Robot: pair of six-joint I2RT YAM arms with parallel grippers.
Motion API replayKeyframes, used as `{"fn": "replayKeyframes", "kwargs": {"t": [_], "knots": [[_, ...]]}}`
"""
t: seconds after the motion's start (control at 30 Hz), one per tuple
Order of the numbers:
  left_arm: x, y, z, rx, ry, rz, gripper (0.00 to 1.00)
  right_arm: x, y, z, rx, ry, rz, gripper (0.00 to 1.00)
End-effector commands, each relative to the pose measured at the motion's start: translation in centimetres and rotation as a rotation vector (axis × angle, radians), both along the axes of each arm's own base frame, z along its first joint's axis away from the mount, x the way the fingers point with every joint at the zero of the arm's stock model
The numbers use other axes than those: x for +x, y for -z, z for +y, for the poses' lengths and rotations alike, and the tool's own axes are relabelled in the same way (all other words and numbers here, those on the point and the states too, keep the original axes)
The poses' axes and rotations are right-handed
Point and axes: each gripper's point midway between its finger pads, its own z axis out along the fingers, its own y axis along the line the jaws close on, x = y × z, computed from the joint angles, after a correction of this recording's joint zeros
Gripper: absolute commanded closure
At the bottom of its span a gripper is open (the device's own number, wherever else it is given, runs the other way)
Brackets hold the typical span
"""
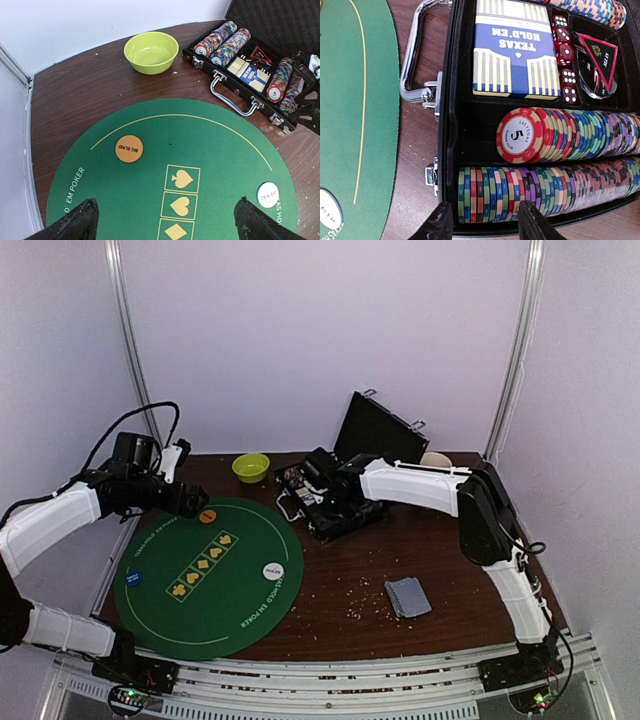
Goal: Distribute texas hold em gaming equipment
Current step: Adjust the chip case at the center of the board.
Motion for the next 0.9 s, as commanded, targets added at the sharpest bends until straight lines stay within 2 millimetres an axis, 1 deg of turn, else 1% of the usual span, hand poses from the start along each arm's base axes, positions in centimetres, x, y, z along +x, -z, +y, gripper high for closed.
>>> {"fn": "replayKeyframes", "kwargs": {"t": [0.0,0.1,0.17,0.27,0.33,0.4,0.43,0.5,0.57,0.63,0.67,0.73,0.87], "knots": [[0.8,-1.4,-0.5,-0.012,0.019,-0.054,0.02,-3.0,6.8,-2.6,-0.06,0.001,0.21,0.53],[0.8,-1.4,-0.6,-0.016,0.023,-0.053,0.02,-3.5,7.5,-1.2,-0.006,-0.036,0.251,0.53],[0.7,-1.3,-0.6,-0.014,0.022,-0.051,0.02,-3.6,7.8,-0.6,0.014,-0.048,0.272,0.51],[0.7,-1.3,-0.5,-0.012,0.02,-0.052,0.02,-3.7,8.0,-0.5,0.023,-0.048,0.27,0.5],[0.6,-1.2,-0.6,-0.016,0.025,-0.05,0.02,-3.5,7.6,-0.5,0.025,-0.044,0.254,0.53],[0.6,-1.2,-0.7,-0.018,0.028,-0.05,0.02,-2.4,7.1,-1.4,-0.013,-0.006,0.199,0.55],[0.7,-1.3,-0.7,-0.018,0.029,-0.049,0.02,-1.4,6.7,-2.6,-0.068,0.034,0.145,0.55],[0.7,-1.3,-0.7,-0.018,0.027,-0.052,0.02,-0.2,6.2,-4.5,-0.152,0.09,0.087,0.55],[0.6,-1.3,-0.7,-0.017,0.027,-0.051,0.02,0.4,6.2,-5.8,-0.214,0.121,0.074,0.52],[0.6,-1.3,-0.7,-0.018,0.028,-0.052,0.02,0.4,6.8,-7.2,-0.286,0.14,0.07,0.49],[0.6,-1.4,-0.7,-0.017,0.028,-0.054,0.02,0.6,6.7,-7.2,-0.293,0.141,0.065,0.49],[0.6,-1.3,-0.6,-0.015,0.026,-0.055,0.02,0.5,7.2,-6.8,-0.283,0.125,0.079,0.48],[0.6,-1.3,-0.6,-0.016,0.026,-0.054,0.02,-0.2,8.3,-4.7,-0.218,0.067,0.115,0.52]]}}
